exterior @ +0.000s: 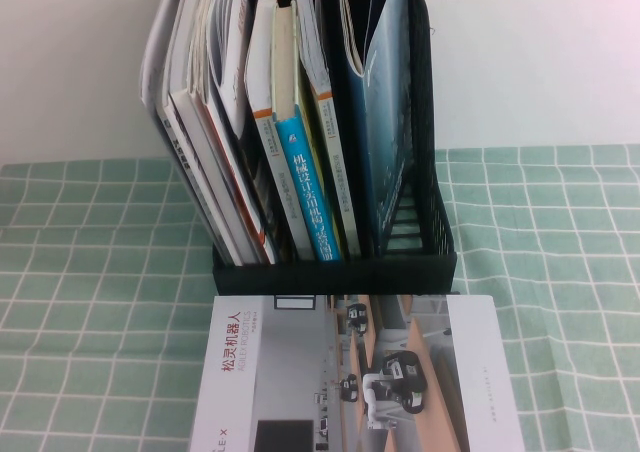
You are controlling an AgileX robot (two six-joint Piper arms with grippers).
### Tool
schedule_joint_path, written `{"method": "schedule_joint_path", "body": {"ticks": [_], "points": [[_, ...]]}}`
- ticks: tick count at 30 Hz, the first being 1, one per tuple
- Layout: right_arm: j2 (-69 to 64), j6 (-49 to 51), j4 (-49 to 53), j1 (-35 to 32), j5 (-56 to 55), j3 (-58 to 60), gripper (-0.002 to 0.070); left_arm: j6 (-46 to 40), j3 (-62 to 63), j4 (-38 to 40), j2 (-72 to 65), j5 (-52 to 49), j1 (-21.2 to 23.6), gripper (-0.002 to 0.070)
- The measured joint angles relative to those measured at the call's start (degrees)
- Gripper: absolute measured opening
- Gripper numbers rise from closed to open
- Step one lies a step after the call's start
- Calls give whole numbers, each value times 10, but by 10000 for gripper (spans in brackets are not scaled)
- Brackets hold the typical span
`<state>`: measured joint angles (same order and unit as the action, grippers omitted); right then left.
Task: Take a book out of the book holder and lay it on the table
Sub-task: Hold the bookshelf
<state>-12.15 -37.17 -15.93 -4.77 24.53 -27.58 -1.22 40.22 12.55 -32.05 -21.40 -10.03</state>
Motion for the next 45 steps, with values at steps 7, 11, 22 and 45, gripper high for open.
{"method": "schedule_joint_path", "body": {"ticks": [7, 11, 22, 45], "points": [[-87, -256, -166, 0, 18, -3, -2, -58, 36, 75, -111, 37, -82, -3], [-132, -514, -450, 0, 30, -3, -2, -62, 79, 84, -184, 52, -148, -3], [-259, -634, -544, 0, 276, -4, -2, -53, 193, 91, -383, 53, -252, -3], [-280, -273, -169, 47, -242, -9, -2, 32, 413, 90, -598, -17, -258, -3]]}}
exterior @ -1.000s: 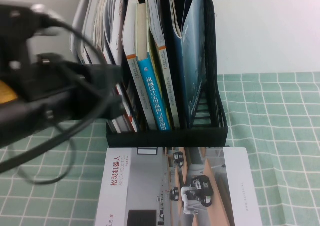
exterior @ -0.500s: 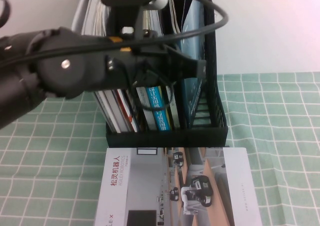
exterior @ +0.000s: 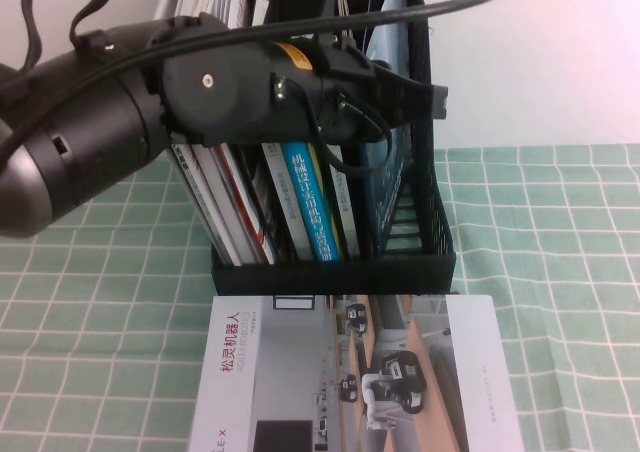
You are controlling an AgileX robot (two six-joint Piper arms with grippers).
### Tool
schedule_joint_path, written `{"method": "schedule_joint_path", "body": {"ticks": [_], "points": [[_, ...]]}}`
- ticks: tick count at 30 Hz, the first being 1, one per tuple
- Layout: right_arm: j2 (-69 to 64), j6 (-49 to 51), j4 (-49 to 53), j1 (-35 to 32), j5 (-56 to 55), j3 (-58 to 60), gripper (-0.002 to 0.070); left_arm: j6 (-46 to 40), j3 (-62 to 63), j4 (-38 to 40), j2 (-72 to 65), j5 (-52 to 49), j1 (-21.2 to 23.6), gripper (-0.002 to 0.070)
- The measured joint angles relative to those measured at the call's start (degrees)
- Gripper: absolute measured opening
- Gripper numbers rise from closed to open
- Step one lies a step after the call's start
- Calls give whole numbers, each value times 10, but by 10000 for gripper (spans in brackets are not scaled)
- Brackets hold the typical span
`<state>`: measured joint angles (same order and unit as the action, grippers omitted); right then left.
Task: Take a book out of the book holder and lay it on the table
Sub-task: Hold the bookshelf
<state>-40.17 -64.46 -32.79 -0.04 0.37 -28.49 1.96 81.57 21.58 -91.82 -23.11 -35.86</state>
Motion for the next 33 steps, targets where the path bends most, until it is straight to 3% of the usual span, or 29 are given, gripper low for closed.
{"method": "schedule_joint_path", "body": {"ticks": [10, 19, 29, 33], "points": [[-6, 24, 0, 214, -109, 3, -1, 1, 0, -38, 0, 14, 0, -3], [-69, 61, 34, 348, -81, 3, -2, 51, 0, -95, 0, 13, 0, -3], [-236, 65, -7, 367, 67, 3, -2, 94, 0, -144, 0, -4, 0, -3], [-315, 110, -48, 335, 92, 3, -2, 100, 0, -149, 0, -16, 0, -3]]}}
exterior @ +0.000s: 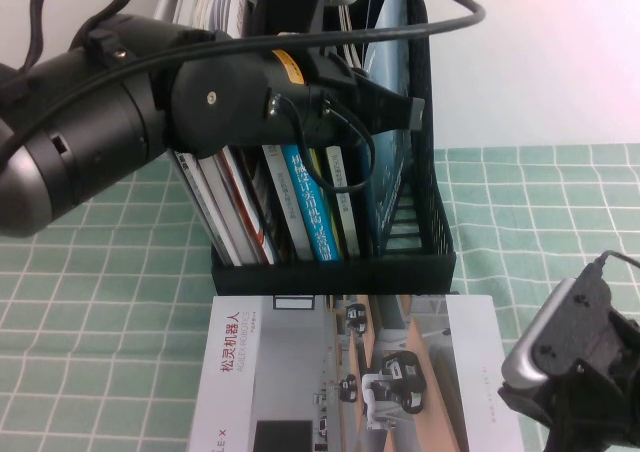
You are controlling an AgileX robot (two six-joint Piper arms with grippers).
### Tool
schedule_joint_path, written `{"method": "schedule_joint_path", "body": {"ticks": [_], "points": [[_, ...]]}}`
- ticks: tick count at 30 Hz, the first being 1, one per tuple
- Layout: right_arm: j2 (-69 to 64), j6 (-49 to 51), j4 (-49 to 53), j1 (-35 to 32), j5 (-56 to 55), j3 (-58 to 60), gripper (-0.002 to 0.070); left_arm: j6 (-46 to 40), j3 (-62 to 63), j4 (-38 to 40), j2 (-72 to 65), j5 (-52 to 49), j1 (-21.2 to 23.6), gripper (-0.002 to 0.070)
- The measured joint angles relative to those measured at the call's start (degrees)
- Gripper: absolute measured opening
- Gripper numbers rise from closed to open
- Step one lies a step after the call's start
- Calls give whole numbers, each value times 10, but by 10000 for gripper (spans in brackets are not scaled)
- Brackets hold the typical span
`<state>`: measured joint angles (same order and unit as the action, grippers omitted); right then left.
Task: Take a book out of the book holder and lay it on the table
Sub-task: Hold the bookshelf
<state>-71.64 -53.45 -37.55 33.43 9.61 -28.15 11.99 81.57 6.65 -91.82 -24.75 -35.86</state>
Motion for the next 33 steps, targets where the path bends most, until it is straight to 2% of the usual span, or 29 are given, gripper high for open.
{"method": "schedule_joint_path", "body": {"ticks": [5, 10, 14, 16, 21, 27, 30, 33], "points": [[-48, 7, 13, -44, -25, 0, -2, 1, 0, -4, 0, -5, 0, -3], [-49, -15, 26, -55, -173, 0, -2, 1, 0, -8, 0, -20, 0, -3], [-49, -17, 155, -56, -227, -1, -2, 3, 0, -10, 0, -23, 0, -2], [-49, 12, 242, -56, -213, -1, -2, 3, 0, -11, 0, -23, 0, -1], [-49, 166, 436, -56, -138, -2, -1, 3, 0, -22, 0, -23, 0, -1], [-46, 301, 478, -83, 67, -38, -1, 4, 0, -40, 0, -23, 0, -1], [-38, 346, 482, -96, 36, -39, -2, 5, 0, -40, 0, -23, 0, -1], [-37, 372, 483, -96, -96, -33, -2, 20, 0, -38, 0, -24, 0, -1]]}}
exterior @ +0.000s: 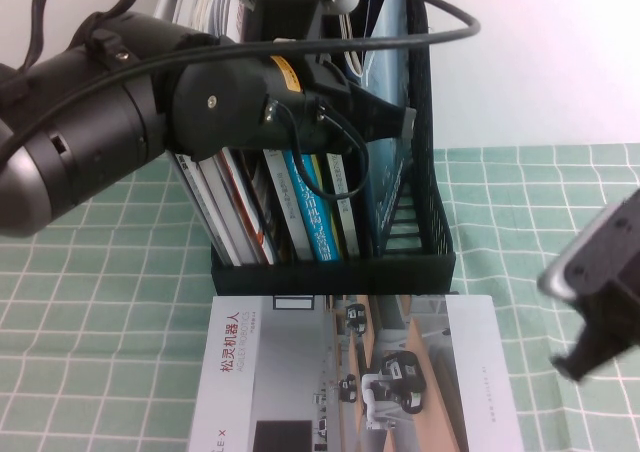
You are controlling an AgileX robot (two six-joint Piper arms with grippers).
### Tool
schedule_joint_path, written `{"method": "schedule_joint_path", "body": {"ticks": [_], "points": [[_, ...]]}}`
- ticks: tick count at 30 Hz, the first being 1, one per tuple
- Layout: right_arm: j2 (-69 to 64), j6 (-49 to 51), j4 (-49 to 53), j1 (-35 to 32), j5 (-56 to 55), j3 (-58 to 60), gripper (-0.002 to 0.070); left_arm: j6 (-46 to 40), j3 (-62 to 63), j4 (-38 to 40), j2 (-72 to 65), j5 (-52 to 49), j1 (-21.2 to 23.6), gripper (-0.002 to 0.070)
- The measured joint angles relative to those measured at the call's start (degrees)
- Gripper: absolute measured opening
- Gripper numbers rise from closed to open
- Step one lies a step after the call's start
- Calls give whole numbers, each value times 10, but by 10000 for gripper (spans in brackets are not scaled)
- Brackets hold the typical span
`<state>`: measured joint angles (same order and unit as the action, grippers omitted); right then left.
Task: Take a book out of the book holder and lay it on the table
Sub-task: Hold the bookshelf
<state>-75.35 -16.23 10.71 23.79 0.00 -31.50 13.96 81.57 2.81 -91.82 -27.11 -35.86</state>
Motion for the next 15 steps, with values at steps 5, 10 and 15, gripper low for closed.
{"method": "schedule_joint_path", "body": {"ticks": [5, 10, 15], "points": [[-21, 76, 27, 0, -353, 31, -2, 41, 1, 0, 0, -1, 0, -1], [-98, 162, 92, 0, -574, 32, 0, 65, 1, 0, 0, -12, 0, -1], [-166, 194, 127, 0, -642, 25, 121, 84, 1, 0, 0, -16, 0, -1]]}}
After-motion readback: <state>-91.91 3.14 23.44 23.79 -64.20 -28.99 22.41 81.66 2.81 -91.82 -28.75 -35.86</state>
